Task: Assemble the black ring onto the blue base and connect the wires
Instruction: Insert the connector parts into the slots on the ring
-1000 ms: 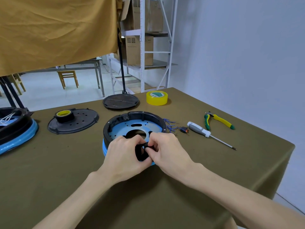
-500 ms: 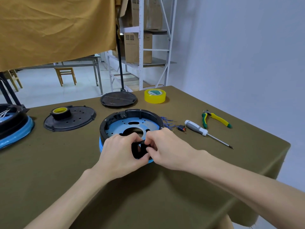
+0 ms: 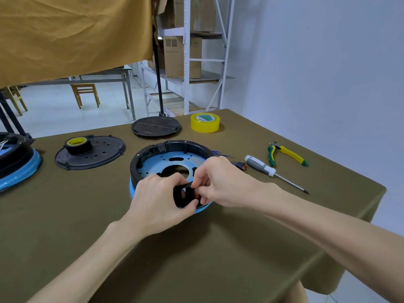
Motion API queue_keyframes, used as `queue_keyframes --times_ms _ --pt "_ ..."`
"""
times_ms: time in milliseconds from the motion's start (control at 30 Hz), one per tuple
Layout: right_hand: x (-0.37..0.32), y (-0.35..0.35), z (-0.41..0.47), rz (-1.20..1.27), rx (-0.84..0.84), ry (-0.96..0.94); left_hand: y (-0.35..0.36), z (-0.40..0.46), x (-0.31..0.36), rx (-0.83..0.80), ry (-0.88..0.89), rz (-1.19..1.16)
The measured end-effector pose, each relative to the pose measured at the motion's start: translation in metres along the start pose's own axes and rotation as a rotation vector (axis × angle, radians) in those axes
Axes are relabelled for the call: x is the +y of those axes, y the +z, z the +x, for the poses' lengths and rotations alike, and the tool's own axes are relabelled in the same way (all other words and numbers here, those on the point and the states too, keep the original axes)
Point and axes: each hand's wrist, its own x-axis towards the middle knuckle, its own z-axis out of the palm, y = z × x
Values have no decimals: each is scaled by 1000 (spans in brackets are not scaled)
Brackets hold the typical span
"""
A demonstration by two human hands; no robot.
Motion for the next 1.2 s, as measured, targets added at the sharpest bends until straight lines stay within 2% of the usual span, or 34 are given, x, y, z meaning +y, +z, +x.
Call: queue_keyframes --times_ms 300,667,1200 --pt "3 9 -5 0 92 37 -2 1 1 -6 22 4" --pt "-7 -2 5 120 -44 167 -1 1 -2 -16 40 -14" --pt "2 -13 15 159 -151 175 -2 2 4 -34 23 16"
